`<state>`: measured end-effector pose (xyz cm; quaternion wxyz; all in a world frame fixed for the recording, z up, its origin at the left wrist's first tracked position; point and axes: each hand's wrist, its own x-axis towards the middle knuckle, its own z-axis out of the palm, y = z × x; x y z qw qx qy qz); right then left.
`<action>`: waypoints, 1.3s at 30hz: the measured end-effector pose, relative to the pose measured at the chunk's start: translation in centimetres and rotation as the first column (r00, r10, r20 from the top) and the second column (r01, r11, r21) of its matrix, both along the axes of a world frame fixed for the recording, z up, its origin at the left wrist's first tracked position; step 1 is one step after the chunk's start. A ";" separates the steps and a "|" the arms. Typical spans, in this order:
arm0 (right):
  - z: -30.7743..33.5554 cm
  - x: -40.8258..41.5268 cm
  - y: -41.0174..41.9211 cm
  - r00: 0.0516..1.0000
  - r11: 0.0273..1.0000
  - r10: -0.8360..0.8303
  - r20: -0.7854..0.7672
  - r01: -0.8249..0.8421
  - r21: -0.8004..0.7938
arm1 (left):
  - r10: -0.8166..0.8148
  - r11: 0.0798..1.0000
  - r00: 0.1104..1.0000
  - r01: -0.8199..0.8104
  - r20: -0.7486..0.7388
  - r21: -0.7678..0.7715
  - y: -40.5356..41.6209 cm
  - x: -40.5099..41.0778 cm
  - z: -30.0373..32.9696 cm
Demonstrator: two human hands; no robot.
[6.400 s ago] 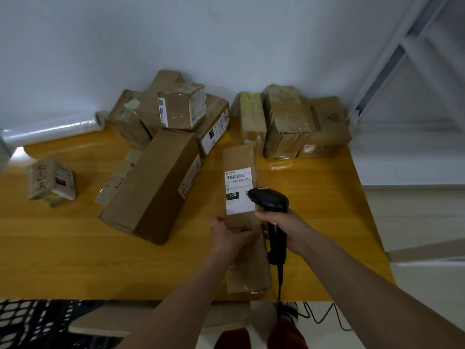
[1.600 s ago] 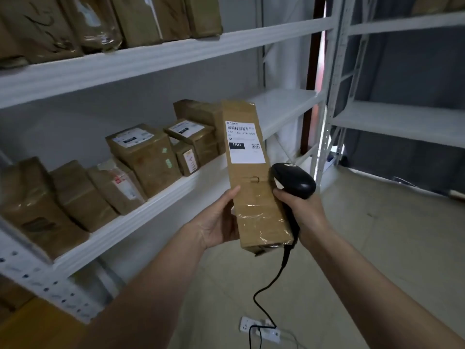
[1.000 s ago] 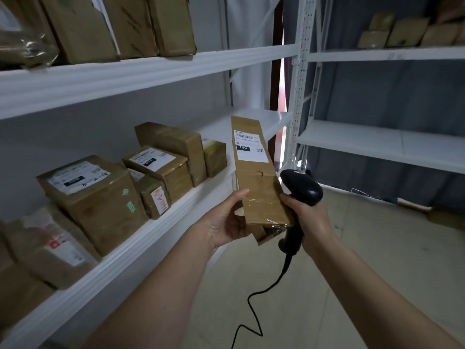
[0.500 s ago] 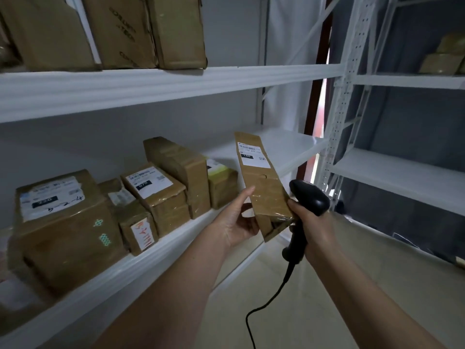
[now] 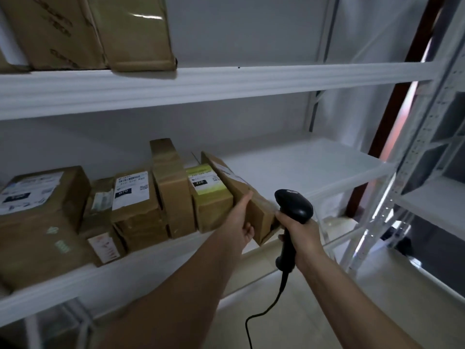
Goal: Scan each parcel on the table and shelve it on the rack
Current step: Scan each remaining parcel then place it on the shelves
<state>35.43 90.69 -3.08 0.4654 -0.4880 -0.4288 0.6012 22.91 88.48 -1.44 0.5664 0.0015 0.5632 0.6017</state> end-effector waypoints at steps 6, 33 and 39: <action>-0.5 -1.7 2.5 0.993 0.993 0.120 -0.004 -0.120 -0.018 | -0.206 0.978 0.978 0.206 0.022 -0.029 -0.3 -0.5 -0.3; -0.5 -5.8 -1.9 0.917 0.917 0.397 0.035 -0.398 0.037 | 0.266 0.964 0.945 -0.267 0.191 -0.018 -3.6 -2.9 -2.6; -0.8 -11.9 -9.4 0.798 0.802 0.594 0.098 -0.597 0.007 | 0.368 0.923 0.890 -0.385 0.268 0.011 -13.2 -8.6 -2.5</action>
